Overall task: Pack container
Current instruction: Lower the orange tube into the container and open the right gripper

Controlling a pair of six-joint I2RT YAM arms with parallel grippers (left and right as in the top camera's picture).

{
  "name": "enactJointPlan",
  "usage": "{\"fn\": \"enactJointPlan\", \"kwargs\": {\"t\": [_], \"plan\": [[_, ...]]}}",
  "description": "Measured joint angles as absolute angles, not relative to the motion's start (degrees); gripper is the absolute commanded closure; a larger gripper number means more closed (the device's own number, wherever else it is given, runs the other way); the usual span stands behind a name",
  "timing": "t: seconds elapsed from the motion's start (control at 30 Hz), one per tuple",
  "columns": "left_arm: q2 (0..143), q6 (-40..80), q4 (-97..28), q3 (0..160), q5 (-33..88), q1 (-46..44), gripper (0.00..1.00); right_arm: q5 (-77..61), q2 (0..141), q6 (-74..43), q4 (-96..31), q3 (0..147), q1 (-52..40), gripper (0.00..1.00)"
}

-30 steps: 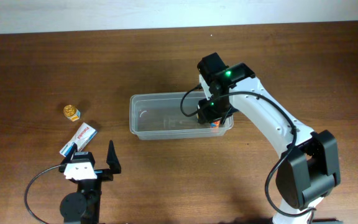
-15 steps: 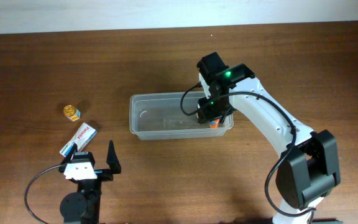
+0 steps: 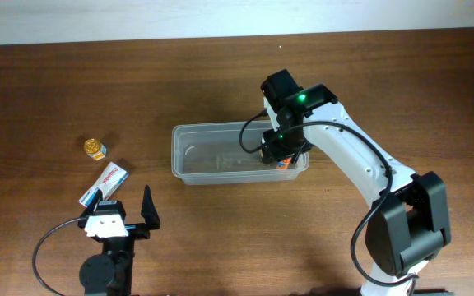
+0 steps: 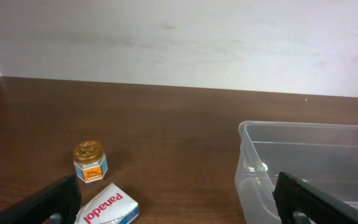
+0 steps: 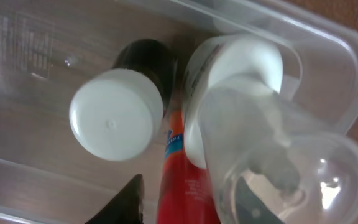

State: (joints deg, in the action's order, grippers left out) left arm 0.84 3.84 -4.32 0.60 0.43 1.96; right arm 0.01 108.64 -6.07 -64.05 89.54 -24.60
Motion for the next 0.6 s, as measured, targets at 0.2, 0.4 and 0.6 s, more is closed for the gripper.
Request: {"fn": "enactJointPlan", "kwargs": {"t": [0.2, 0.4, 0.6], "plan": [[0.84, 3.81, -4.32, 0.6, 0.43, 1.96, 0.0, 0.01, 108.64, -6.04, -64.66, 89.54, -24.6, 0.6], [0.84, 3.84, -4.32, 0.6, 0.43, 1.96, 0.0, -0.01, 108.64, -6.15, -68.95, 91.2, -24.6, 0.54], [0.84, 3.84, -4.32, 0.6, 0.43, 1.96, 0.01, -0.01, 108.64, -6.2, -73.8, 99.46, -24.6, 0.43]]}}
